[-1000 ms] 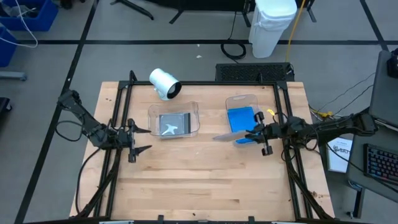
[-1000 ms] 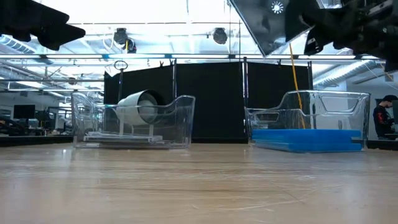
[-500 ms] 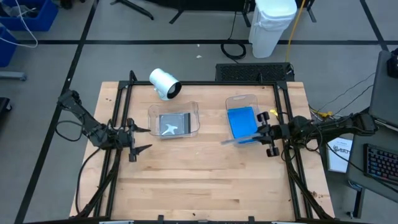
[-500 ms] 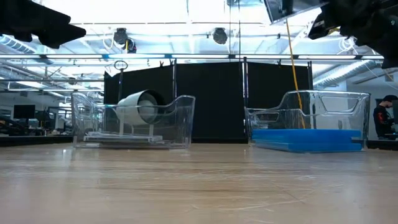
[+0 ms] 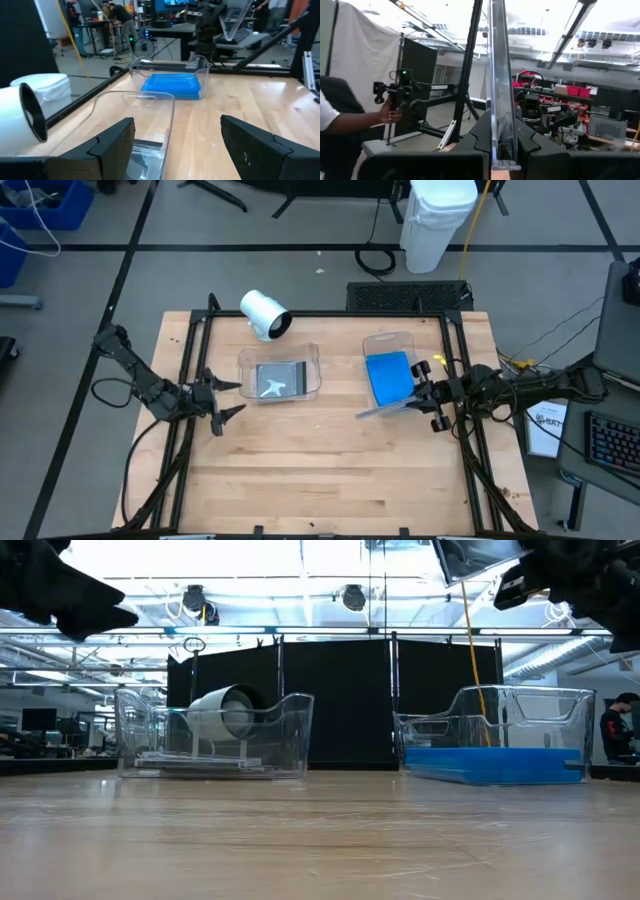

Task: Pick & place jewel cases by type
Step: Put the black cd case into the left transparent bin

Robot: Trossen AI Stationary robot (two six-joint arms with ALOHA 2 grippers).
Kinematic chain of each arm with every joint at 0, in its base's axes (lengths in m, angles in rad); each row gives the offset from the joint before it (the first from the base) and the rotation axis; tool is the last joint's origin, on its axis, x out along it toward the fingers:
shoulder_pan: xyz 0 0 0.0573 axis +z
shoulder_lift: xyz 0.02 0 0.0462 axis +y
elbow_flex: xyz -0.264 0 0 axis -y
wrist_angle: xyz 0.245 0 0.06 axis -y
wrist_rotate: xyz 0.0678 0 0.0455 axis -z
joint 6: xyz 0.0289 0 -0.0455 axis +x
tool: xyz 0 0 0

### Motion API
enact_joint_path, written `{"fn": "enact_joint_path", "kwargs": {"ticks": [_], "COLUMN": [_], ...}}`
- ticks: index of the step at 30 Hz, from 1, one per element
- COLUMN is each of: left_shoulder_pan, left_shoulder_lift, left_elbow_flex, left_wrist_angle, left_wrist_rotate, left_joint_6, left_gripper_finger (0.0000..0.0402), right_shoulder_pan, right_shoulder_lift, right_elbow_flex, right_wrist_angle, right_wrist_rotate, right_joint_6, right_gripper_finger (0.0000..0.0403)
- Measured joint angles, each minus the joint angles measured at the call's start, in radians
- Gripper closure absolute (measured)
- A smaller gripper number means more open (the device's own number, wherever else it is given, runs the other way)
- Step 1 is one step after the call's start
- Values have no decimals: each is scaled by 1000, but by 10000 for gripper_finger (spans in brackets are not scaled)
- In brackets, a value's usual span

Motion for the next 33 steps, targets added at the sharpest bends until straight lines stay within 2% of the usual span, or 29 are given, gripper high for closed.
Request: {"fn": "enact_joint_path", "kwargs": {"ticks": [8,16,22,28,33], "left_shoulder_pan": [0,0,0,0,0], "left_shoulder_lift": [0,0,0,0,0], "left_elbow_flex": [0,0,0,0,0], "left_wrist_angle": [-14,-18,-17,-17,-17], "left_wrist_rotate": [-31,-30,-30,-29,-29], "left_joint_6": [0,0,0,0,0], "left_gripper_finger": [105,105,105,105,105], "right_shoulder_pan": [-48,-49,-49,-49,-48], "right_shoulder_lift": [-172,-320,-382,-406,-408], "right_elbow_flex": [0,0,0,0,-1], "right_wrist_angle": [-139,-293,-367,-463,-475], "right_wrist_rotate": [-66,-12,-5,100,92], "right_joint_6": [46,24,42,34,55], "right_gripper_finger": [387,387,387,387,387]}}
